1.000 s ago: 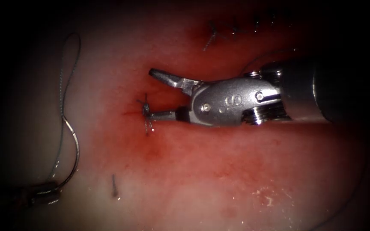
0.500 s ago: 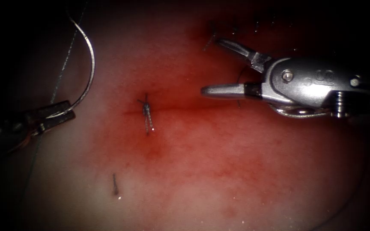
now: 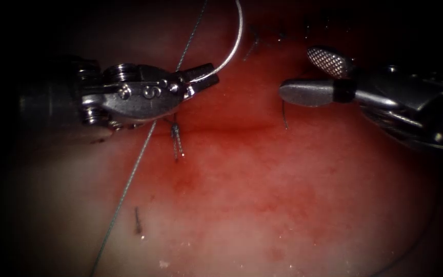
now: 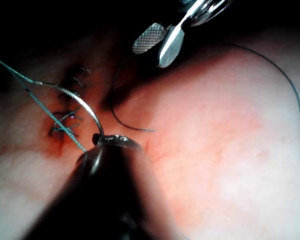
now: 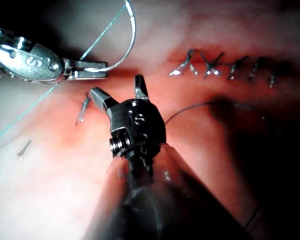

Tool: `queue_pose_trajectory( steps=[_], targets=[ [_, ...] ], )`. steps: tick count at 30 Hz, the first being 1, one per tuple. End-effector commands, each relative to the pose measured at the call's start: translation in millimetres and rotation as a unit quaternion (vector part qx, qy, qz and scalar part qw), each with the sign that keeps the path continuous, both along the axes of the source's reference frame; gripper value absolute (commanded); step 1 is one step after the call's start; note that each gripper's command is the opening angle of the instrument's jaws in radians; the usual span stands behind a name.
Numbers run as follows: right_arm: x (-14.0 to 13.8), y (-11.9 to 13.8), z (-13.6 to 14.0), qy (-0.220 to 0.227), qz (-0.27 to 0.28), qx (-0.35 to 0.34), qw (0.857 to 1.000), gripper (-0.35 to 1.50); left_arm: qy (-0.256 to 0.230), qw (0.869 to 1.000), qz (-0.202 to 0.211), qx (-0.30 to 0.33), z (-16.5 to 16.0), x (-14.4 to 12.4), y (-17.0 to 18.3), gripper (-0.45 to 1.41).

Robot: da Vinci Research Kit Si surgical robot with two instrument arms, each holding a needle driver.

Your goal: Wound Closure

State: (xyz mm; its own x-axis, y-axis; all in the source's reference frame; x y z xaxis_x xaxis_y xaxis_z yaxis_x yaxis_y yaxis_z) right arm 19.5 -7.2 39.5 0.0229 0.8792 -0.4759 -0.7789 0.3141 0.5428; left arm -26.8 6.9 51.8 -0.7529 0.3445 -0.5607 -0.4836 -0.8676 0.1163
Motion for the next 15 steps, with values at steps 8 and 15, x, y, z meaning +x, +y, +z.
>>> queue_pose_trajectory(
  steps=[8, 15],
  targets=[
    [3.2, -0.4, 4.1, -0.052, 0.028, 0.016, 0.998, 0.74, 0.045, 0.998, -0.004, -0.036, 3.4, 0.4, -3.1, -0.45],
    [7.5, -0.7, 8.6, -0.083, 0.03, 0.035, 0.995, 0.78, 0.081, 0.99, 0.001, -0.113, 2.2, 0.8, -5.1, -0.45]
  ],
)
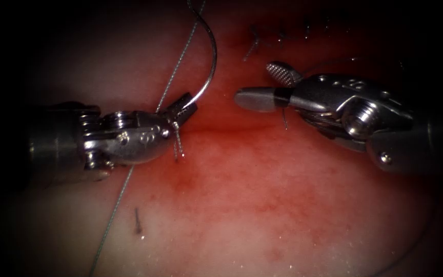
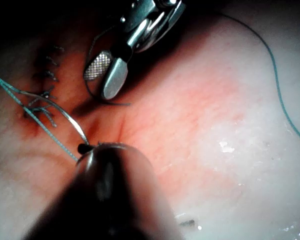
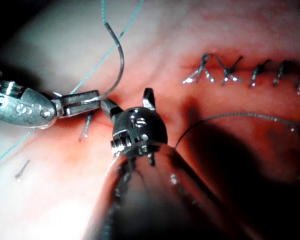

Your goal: Wound Closure

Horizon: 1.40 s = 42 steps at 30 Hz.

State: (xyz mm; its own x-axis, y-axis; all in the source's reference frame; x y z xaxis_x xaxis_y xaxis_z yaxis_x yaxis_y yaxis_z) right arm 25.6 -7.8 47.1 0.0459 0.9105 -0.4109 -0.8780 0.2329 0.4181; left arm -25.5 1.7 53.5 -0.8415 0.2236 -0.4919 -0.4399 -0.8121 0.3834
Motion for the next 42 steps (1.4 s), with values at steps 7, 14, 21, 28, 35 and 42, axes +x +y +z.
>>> queue_pose_trajectory(
  steps=[7, 14, 21, 28, 35, 42],
  targets=[
    [3.3, -0.2, 2.9, 0.024, 0.019, 0.029, 0.999, 0.71, 0.01, 1.0, 0.001, -0.019, -0.7, -1.3, -0.6, -0.45],
    [3.4, 0.0, 2.6, 0.051, 0.031, 0.05, 0.997, 0.51, 0.01, 1.0, 0.001, -0.019, -0.6, -1.2, -0.6, -0.45],
    [3.7, 0.5, 2.4, 0.051, 0.034, 0.052, 0.997, 0.3, 0.012, 1.0, 0.003, -0.02, -0.7, -1.2, -0.8, -0.45],
    [3.9, 1.1, 2.9, 0.045, 0.04, 0.05, 0.997, 0.25, 0.023, 0.999, 0.012, -0.024, -0.7, -1.5, -1.0, -0.45],
    [4.6, 1.4, 3.0, 0.041, 0.045, 0.05, 0.997, 0.19, 0.036, 0.999, 0.025, -0.032, -0.7, -1.6, -1.1, -0.45],
    [5.4, 2.1, 3.0, 0.04, 0.05, 0.051, 0.997, 0.09, 0.045, 0.998, 0.03, -0.038, -0.5, -1.9, -1.4, -0.45]
  ],
)
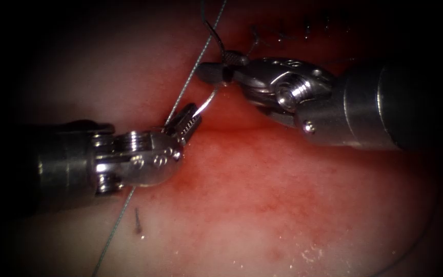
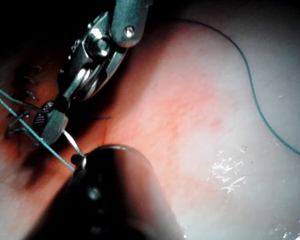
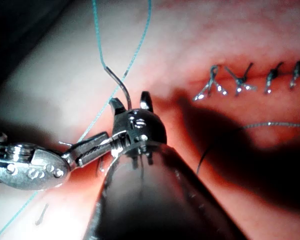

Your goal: Wound Closure

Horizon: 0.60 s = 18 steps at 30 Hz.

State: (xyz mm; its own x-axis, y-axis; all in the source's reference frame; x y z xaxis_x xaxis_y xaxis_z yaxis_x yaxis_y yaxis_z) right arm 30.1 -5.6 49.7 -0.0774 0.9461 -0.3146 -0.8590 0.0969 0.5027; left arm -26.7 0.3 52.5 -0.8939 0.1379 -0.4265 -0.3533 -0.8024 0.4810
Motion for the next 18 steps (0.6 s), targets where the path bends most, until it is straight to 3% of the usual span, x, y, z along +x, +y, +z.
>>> queue_pose_trajectory(
  steps=[1, 4, 6, 9, 10, 11, 14, 15, 17, 18],
  targets=[
    [0.9, 0.1, 0.5, 0.001, 0.0, 0.0, 1.0, 0.09, 0.003, 1.0, 0.002, -0.001, 0.5, -0.6, 0.1, -0.45],
    [1.0, 0.3, 0.7, 0.001, 0.0, -0.001, 1.0, 0.04, 0.004, 1.0, 0.001, -0.001, 0.5, -0.6, 0.1, -0.45],
    [1.0, 0.2, 0.8, 0.002, 0.0, -0.001, 1.0, -0.35, 0.004, 1.0, 0.001, -0.001, 0.5, -0.6, 0.0, -0.45],
    [0.9, 0.0, 0.7, -0.017, 0.009, -0.003, 1.0, -0.35, 0.003, 1.0, -0.001, -0.003, 0.5, -0.6, 0.1, -0.45],
    [0.8, 0.0, 0.7, -0.021, 0.009, -0.001, 1.0, -0.35, 0.004, 1.0, -0.001, -0.003, 0.5, -0.6, 0.1, -0.32],
    [0.8, -0.1, 0.6, -0.023, 0.01, -0.001, 1.0, -0.35, 0.005, 1.0, -0.003, -0.003, 0.5, -0.6, 0.1, 0.17],
    [0.6, 0.0, 0.6, -0.024, 0.012, -0.003, 1.0, -0.35, 0.003, 1.0, -0.005, -0.002, 0.5, -0.6, 0.2, 0.83],
    [0.5, 0.1, 0.6, -0.022, 0.015, -0.006, 1.0, -0.35, -0.009, 1.0, -0.014, 0.001, 0.4, -0.7, 0.1, 0.93],
    [0.2, 0.5, 0.6, -0.02, 0.017, -0.018, 0.999, -0.35, -0.038, 0.999, -0.021, 0.01, 0.3, -0.8, 0.0, 0.91],
    [0.0, 0.8, 0.6, -0.023, 0.014, -0.027, 0.999, -0.35, -0.06, 0.998, -0.02, 0.023, 0.1, -1.0, -0.1, 1.0]
  ],
)
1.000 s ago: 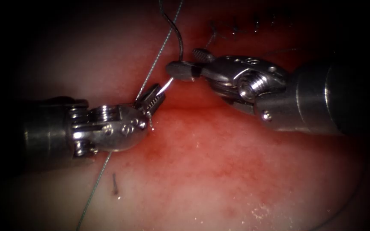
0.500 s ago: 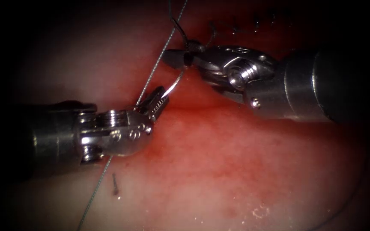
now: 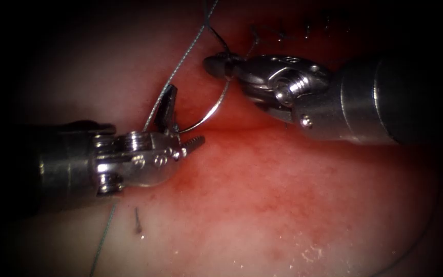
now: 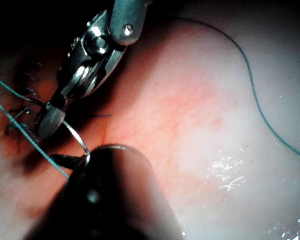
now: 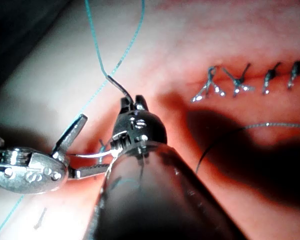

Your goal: Wound Closure

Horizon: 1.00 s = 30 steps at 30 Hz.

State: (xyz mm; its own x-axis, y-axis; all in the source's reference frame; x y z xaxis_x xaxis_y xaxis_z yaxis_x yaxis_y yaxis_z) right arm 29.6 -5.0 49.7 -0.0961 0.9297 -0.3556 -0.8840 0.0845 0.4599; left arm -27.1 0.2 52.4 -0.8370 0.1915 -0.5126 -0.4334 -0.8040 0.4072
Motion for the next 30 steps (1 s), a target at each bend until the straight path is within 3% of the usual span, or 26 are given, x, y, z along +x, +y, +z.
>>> queue_pose_trajectory(
  steps=[1, 4, 7, 10, 15, 18, 21, 30],
  targets=[
    [0.3, 0.4, 0.6, 0.002, -0.007, -0.014, 1.0, -0.35, -0.026, 0.999, 0.008, 0.019, 0.1, -0.7, -0.1, 1.06],
    [-0.5, 1.1, 0.8, 0.007, -0.032, -0.031, 0.999, -0.35, -0.065, 0.994, 0.028, 0.083, -0.8, -1.3, -0.5, 1.28],
    [-1.0, 1.4, 0.8, 0.048, -0.118, -0.062, 0.99, -0.35, -0.098, 0.987, 0.028, 0.126, -2.3, -1.9, -1.1, 1.2],
    [-1.4, 1.2, 0.5, 0.101, -0.254, -0.093, 0.957, -0.35, -0.178, 0.968, 0.041, 0.173, -4.0, -2.2, -1.8, 1.13],
    [-2.1, 0.4, -0.3, 0.176, -0.339, -0.109, 0.918, -0.35, -0.288, 0.924, 0.04, 0.249, -6.7, -2.2, -1.7, 1.13],
    [-2.4, 0.2, -1.0, 0.214, -0.369, -0.115, 0.897, -0.35, -0.336, 0.896, 0.039, 0.289, -7.7, -1.9, -1.2, 1.11],
    [-2.7, 0.1, -1.7, 0.223, -0.381, -0.123, 0.889, -0.35, -0.366, 0.876, 0.039, 0.313, -8.1, -1.9, -1.1, 1.1],
    [-3.9, 0.4, -3.1, 0.237, -0.371, -0.147, 0.886, -0.35, -0.397, 0.849, 0.026, 0.348, -8.3, -3.0, -1.1, 1.03]
  ],
)
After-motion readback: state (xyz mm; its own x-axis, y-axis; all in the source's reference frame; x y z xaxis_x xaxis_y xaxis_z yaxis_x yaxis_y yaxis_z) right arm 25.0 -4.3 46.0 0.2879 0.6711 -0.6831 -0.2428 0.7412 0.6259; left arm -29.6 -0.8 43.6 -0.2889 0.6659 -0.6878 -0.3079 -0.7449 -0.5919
